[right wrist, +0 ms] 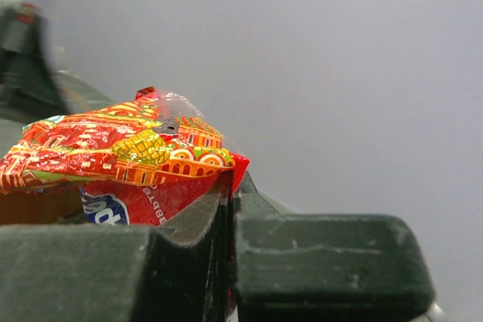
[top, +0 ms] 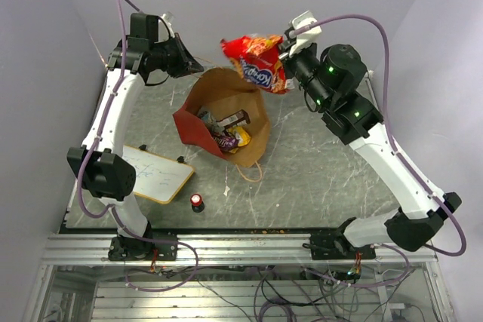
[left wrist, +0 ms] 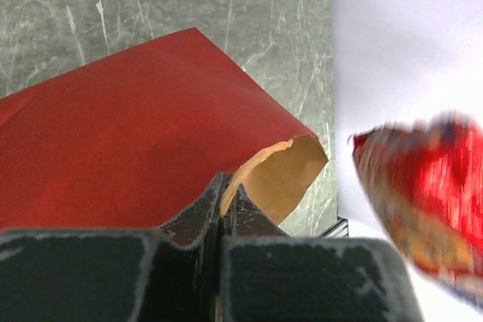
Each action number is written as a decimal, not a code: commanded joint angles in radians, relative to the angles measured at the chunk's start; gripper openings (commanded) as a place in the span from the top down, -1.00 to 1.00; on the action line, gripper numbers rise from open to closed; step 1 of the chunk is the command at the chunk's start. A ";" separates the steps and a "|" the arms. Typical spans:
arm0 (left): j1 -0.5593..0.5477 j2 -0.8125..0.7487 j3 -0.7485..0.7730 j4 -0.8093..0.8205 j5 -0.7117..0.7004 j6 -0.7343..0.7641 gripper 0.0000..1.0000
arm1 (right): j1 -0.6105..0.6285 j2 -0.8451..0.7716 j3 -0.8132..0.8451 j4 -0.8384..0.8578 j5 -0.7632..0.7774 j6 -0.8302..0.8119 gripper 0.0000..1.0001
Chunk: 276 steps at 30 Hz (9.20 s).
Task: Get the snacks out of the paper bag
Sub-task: Take out the snack from the paper bag, then place the snack at the center of the board, then take out the snack from the paper bag, then place the snack at the center of the board, then take out the snack from the paper bag.
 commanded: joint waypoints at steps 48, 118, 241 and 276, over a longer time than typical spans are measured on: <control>-0.090 -0.039 -0.040 0.059 0.131 0.002 0.86 | -0.636 0.090 -0.858 0.052 -0.278 0.538 0.21; -0.217 -0.332 -0.396 0.086 0.058 0.080 0.86 | 0.212 0.540 -0.751 0.829 -0.237 -0.099 -0.27; -0.116 -0.186 -0.361 0.181 0.034 0.071 0.86 | -0.250 -0.321 -1.009 -0.025 0.009 0.388 -0.02; -0.123 -0.199 -0.366 0.229 0.135 -0.013 0.86 | 0.197 0.388 -0.745 0.726 0.270 0.053 0.10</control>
